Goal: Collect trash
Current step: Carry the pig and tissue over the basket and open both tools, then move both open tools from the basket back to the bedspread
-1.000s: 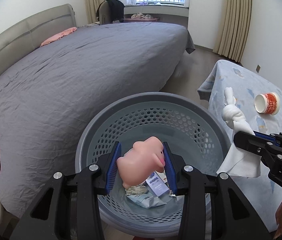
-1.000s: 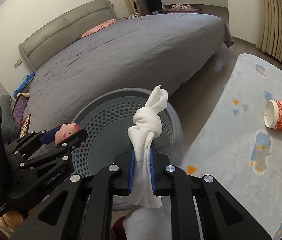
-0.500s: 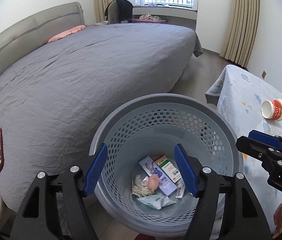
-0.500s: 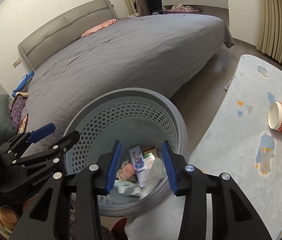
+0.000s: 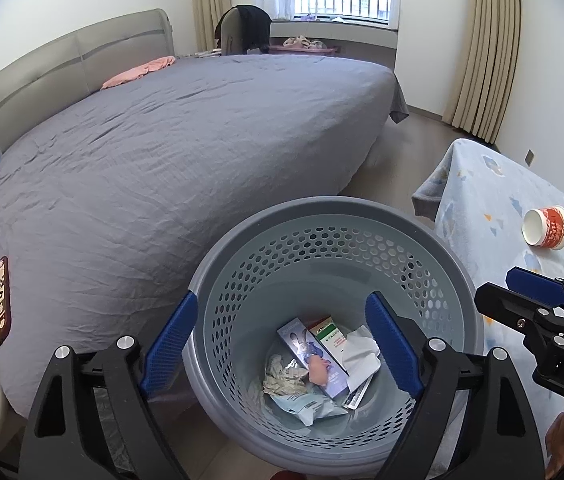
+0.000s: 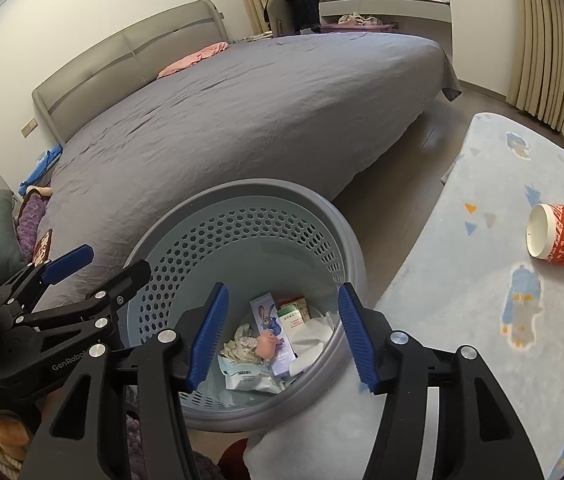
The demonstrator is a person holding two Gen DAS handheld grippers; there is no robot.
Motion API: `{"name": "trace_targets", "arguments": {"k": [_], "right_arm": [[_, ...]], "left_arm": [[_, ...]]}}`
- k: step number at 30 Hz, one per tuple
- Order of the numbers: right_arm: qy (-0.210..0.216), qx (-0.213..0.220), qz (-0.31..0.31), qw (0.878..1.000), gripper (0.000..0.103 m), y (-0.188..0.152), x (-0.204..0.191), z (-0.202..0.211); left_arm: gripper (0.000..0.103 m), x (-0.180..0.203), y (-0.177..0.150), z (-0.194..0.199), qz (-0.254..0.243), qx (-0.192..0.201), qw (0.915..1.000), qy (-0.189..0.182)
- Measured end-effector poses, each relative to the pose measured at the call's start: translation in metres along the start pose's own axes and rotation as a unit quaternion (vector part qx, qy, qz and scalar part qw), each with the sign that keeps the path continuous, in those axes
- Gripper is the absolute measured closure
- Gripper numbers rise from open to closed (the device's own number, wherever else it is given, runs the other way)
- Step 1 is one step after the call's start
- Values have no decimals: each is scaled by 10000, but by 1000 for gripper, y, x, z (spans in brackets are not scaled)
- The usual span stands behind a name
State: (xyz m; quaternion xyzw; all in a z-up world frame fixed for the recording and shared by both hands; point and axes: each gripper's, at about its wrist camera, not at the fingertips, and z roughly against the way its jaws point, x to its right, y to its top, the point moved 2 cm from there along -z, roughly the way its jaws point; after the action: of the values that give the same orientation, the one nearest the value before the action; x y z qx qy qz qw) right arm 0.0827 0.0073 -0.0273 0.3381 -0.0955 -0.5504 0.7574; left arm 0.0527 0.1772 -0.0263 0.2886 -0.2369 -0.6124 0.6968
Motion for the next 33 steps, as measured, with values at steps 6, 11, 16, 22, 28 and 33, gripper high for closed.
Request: {"name": "trace_targets", "arguments": {"k": [6, 11, 16, 22, 28, 33], "right_arm": [[-87, 59, -101, 9999, 44, -2, 13, 10], [-240, 138, -200, 9994, 42, -5, 27, 21], [-446, 187, -353, 9982, 39, -11, 48, 33], [-718, 253, -578, 9954, 39, -24, 82, 51], [-992, 313, -907, 9904, 39, -37, 123, 71], [-1203, 334, -1118, 9859, 39, -48, 151, 83]], "left_arm": [[16, 5, 0, 1, -19, 6, 10000, -33], [13, 13, 0, 4, -42, 54, 9999, -97], [13, 26, 1, 5, -106, 67, 9997, -190], [13, 48, 1, 6, -236, 78, 9990, -370], [13, 71, 1, 8, -345, 81, 9978, -563], [13, 92, 0, 10, -469, 69, 9963, -711]]}}
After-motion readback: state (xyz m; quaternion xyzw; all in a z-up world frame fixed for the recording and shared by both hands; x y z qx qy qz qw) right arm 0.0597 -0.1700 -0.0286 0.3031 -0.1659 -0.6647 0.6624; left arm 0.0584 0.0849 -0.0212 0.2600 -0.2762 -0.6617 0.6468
